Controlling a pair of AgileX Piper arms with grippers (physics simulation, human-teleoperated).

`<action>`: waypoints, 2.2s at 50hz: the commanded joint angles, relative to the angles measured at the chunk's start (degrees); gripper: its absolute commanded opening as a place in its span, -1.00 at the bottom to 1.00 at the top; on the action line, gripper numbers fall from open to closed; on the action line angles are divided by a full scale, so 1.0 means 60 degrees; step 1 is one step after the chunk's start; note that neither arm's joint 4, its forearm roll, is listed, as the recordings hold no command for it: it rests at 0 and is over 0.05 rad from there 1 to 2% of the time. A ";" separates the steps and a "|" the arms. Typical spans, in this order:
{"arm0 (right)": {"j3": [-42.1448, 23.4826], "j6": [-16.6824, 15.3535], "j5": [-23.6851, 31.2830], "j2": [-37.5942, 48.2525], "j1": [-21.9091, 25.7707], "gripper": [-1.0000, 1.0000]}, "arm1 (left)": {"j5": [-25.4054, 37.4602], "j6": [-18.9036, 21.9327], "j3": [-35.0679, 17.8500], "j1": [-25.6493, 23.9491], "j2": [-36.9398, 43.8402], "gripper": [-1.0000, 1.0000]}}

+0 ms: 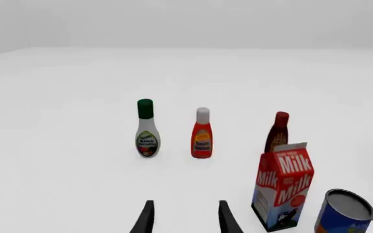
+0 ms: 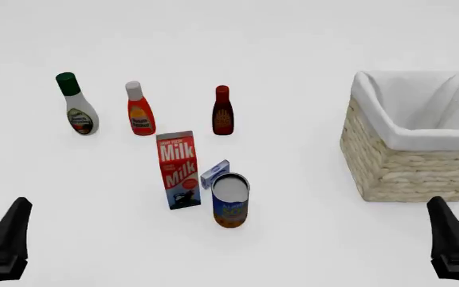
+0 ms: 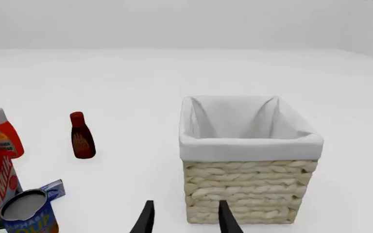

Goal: Pick the ketchup and place it in the basket.

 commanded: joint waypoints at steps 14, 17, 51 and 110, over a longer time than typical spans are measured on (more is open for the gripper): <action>-0.0040 0.0053 0.0005 -0.0193 -0.0190 1.00 | -0.3563 0.0338 -0.1038 -0.0580 0.4655 1.00; -0.0049 0.0218 -0.0043 -0.0194 -0.0271 1.00 | -0.3462 0.0672 -0.1470 -0.0842 0.4832 1.00; -0.0083 0.0234 -0.0362 -0.0196 -0.0495 1.00 | -0.3116 0.0370 -0.6028 -0.0722 1.0478 1.00; -0.0046 0.0081 -0.0153 -0.0193 -0.0334 1.00 | -0.0013 0.0841 -1.2423 -0.0663 1.5985 1.00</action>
